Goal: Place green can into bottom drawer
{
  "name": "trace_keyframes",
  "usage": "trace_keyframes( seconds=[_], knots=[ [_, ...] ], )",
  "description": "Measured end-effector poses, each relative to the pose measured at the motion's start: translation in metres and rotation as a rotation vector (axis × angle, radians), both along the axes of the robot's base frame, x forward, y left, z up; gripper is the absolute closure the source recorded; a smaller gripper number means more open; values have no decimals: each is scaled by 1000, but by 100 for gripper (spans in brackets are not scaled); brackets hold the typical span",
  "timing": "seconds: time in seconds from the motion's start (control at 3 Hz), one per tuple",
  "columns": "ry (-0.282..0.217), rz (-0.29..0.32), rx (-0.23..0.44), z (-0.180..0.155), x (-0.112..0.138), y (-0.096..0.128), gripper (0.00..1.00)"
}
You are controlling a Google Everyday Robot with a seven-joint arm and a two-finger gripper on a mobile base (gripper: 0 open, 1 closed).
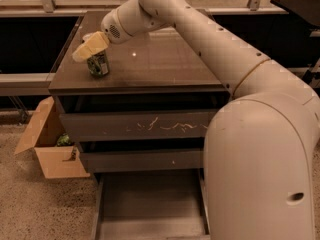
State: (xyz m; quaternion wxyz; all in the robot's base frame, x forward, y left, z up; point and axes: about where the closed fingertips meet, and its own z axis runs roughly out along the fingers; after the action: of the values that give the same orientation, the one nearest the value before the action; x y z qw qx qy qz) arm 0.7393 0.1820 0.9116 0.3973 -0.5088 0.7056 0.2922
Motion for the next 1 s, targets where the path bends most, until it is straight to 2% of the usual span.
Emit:
trace_keyframes(
  seconds=[0.33,0.67,1.0],
  knots=[
    [26,-3,-15,-9,-1,1,0],
    [23,-16,-17,-14,3,-2,17],
    [1,-27,-8,-16,7,-5,48]
  ],
)
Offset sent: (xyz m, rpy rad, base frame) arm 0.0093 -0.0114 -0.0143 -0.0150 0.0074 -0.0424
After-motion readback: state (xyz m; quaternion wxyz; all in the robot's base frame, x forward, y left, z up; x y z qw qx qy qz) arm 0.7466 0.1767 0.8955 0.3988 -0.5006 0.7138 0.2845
